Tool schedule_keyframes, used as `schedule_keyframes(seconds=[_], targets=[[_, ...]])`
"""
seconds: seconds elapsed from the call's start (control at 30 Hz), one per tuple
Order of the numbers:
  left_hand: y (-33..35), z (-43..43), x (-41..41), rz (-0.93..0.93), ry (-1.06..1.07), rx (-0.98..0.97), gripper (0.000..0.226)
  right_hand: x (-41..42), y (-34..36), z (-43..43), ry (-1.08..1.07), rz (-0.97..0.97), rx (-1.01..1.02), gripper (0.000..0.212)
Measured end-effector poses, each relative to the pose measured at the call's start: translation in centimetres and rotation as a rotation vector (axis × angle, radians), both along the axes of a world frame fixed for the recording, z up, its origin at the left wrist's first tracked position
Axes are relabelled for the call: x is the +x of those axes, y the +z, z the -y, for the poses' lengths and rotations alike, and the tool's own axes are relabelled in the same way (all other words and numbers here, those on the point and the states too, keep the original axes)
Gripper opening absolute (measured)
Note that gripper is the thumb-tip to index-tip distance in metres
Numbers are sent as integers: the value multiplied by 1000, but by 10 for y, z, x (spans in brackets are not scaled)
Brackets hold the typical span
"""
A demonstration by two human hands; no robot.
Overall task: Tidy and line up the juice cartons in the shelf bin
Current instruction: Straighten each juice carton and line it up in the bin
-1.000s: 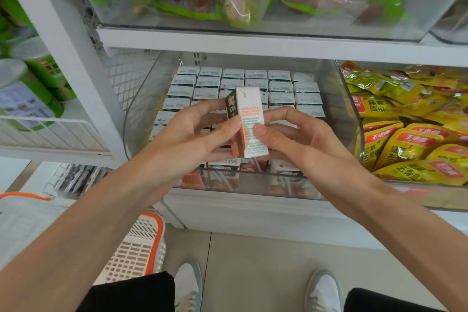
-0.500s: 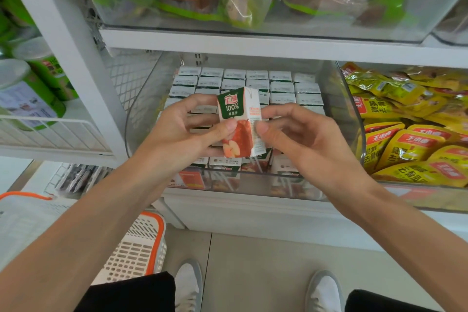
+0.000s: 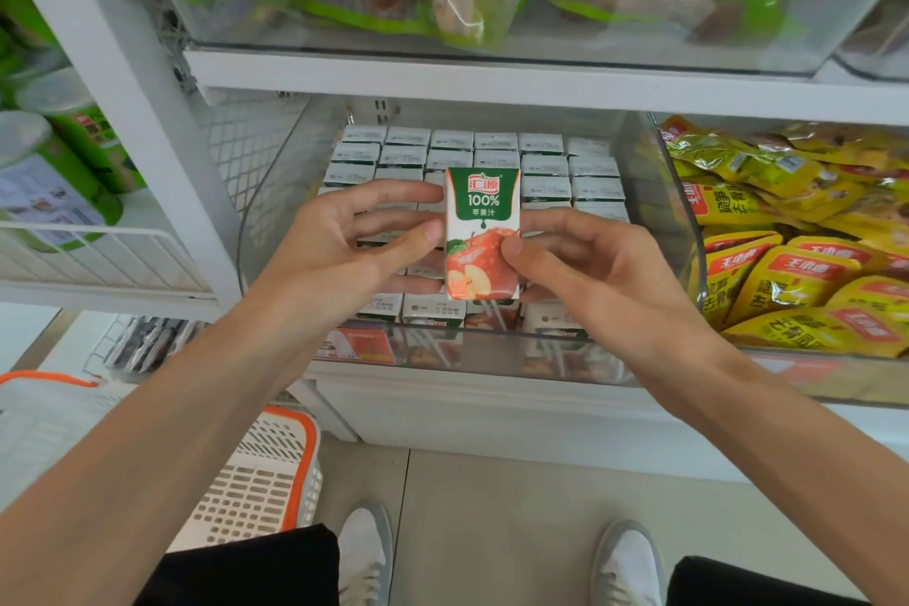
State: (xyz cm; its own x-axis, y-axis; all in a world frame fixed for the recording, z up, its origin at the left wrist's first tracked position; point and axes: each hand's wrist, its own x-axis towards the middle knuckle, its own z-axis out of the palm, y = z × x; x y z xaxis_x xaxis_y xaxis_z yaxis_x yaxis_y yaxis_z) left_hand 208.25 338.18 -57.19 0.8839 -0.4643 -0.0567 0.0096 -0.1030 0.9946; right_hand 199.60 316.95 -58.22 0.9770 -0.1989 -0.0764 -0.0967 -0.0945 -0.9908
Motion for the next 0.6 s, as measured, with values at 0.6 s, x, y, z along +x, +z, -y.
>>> schedule_keyframes(seconds=[0.6], targets=[[4, 7, -10, 32, -150, 33, 42, -5, 7, -9, 62, 9, 52, 45]])
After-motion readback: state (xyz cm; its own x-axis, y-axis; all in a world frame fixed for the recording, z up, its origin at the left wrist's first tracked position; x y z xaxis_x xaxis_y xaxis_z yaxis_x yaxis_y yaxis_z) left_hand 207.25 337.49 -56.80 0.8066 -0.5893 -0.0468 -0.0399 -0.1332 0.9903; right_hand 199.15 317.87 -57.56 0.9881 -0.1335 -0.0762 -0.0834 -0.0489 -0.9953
